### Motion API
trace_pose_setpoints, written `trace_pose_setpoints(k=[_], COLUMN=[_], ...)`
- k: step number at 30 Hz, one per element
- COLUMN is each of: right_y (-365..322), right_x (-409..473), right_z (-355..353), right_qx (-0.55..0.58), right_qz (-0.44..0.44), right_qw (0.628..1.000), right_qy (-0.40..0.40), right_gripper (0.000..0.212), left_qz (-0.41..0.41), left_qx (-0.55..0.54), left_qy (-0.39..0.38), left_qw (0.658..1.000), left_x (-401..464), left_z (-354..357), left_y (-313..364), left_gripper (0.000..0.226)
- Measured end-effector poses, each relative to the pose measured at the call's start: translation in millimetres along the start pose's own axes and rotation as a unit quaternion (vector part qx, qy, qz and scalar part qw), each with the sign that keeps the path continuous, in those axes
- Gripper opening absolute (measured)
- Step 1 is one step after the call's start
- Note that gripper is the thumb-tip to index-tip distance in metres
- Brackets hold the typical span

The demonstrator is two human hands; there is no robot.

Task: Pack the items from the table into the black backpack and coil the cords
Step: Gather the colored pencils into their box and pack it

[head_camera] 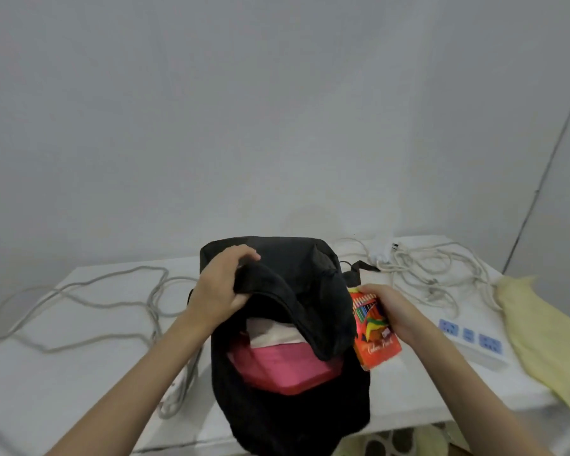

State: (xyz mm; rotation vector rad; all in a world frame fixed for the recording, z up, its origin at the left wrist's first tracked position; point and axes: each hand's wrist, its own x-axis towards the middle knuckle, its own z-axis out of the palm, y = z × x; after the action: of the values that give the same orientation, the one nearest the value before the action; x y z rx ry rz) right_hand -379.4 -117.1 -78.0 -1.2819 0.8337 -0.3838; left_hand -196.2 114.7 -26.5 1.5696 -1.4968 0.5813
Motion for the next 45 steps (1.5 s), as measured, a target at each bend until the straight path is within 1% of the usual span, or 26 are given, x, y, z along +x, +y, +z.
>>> trace_pose_setpoints(k=[2,5,6,7,8,9,12,14,15,16,17,19,21,22,23,24,25,26,28,32,34,35,37,39,43,45], right_y=[13.7,34.2,42.2,48.8,54.0,56.9,60.1,60.0,59.7,60.3,61.0,61.4,59.8,59.4,59.0,59.1,59.1,58.6,58.0,56.8,56.3,55.3,52.5,48.1,49.8,54.5], right_x=[-10.2,-24.9,-29.9,-34.1,-37.1,-41.5,-53.4,-64.3,-70.4,-74.8,-77.0,-77.8,-76.9,-75.6,-74.8,-73.6,-72.8,-71.3,-69.5,-68.7,-68.2,-68.4,-66.7,-64.0,-58.3,-55.9], right_z=[2.0,4.7,5.7,6.8,7.9,9.0,10.5,14.2,19.1,24.4,30.7,42.9,51.1,53.6,54.7,55.5,55.3,55.5,55.4,62.8,70.2,74.0,79.4,82.7,87.1,94.2], right_qx=[0.033,0.096,0.112,0.12,0.125,0.129,0.135,0.119,0.108,0.1,0.096,0.106,0.11,0.114,0.119,0.124,0.126,0.132,0.143,0.147,0.157,0.181,0.256,0.295,0.202,0.219], right_qz=[0.015,0.033,0.042,0.049,0.055,0.059,0.07,0.099,0.113,0.12,0.119,0.105,0.087,0.084,0.083,0.088,0.096,0.106,0.124,0.134,0.118,0.108,0.086,0.069,0.089,0.106], right_qw=[0.999,0.991,0.988,0.987,0.986,0.985,0.986,0.988,0.988,0.987,0.987,0.989,0.99,0.99,0.989,0.988,0.987,0.985,0.981,0.977,0.977,0.974,0.961,0.952,0.975,0.97], right_qy=[0.038,0.088,0.094,0.097,0.099,0.1,0.074,0.025,-0.005,-0.028,-0.038,-0.026,-0.001,0.002,-0.002,-0.008,-0.016,-0.027,-0.043,-0.074,-0.081,-0.077,-0.054,-0.03,0.027,0.027], right_gripper=[0.027,0.032,0.035,0.039,0.041,0.043,0.045,0.042,0.037,0.033,0.031,0.024,0.013,0.012,0.012,0.015,0.018,0.021,0.024,0.039,0.035,0.027,0.012,0.008,0.01,0.011], left_qz=[0.065,0.129,0.174,0.233,0.277,0.273,0.117,0.032,0.014,0.003,0.0,0.003,-0.022,-0.051,-0.089,-0.127,-0.136,-0.118,-0.076,-0.037,-0.015,-0.009,-0.011,-0.013,-0.012,-0.007], left_qx=[0.014,0.047,0.081,0.145,0.204,0.258,0.335,0.37,0.392,0.412,0.428,0.448,0.417,0.365,0.322,0.3,0.307,0.328,0.347,0.314,0.309,0.311,0.318,0.321,0.299,0.292], left_qy=[-0.013,0.053,0.062,0.05,0.038,0.027,-0.003,-0.057,-0.089,-0.125,-0.165,-0.234,-0.286,-0.319,-0.331,-0.368,-0.403,-0.418,-0.419,-0.371,-0.341,-0.331,-0.319,-0.32,-0.329,-0.326], left_qw=[0.998,0.989,0.979,0.96,0.938,0.926,0.935,0.927,0.915,0.903,0.889,0.863,0.863,0.873,0.882,0.871,0.851,0.839,0.836,0.873,0.888,0.891,0.893,0.891,0.896,0.899], left_x=[-0.7,0.9,-1.3,-3.8,-5.5,-4.6,4.7,8.7,8.2,5.7,1.2,-12.2,-24.0,-27.0,-28.6,-32.4,-37.2,-42.1,-50.7,-27.5,-8.0,-0.1,10.0,14.2,15.8,18.0], left_z=[-6.0,-13.8,-14.4,-14.3,-15.3,-17.6,-23.9,-22.2,-18.1,-11.6,-4.4,11.0,17.2,17.0,16.0,13.9,12.4,11.6,11.7,1.0,-3.0,-3.2,-1.7,-1.0,-4.2,-4.0], left_y=[13.4,33.1,36.1,36.1,32.0,26.7,22.1,18.8,14.4,8.4,1.0,-14.9,-26.5,-30.7,-34.7,-38.2,-39.1,-39.3,-43.0,-53.1,-53.7,-53.9,-54.2,-54.1,-58.0,-60.1], left_gripper=[0.035,0.022,0.017,0.014,0.019,0.024,0.03,0.03,0.034,0.048,0.063,0.078,0.084,0.097,0.118,0.134,0.142,0.144,0.134,0.081,0.064,0.059,0.053,0.052,0.054,0.054])
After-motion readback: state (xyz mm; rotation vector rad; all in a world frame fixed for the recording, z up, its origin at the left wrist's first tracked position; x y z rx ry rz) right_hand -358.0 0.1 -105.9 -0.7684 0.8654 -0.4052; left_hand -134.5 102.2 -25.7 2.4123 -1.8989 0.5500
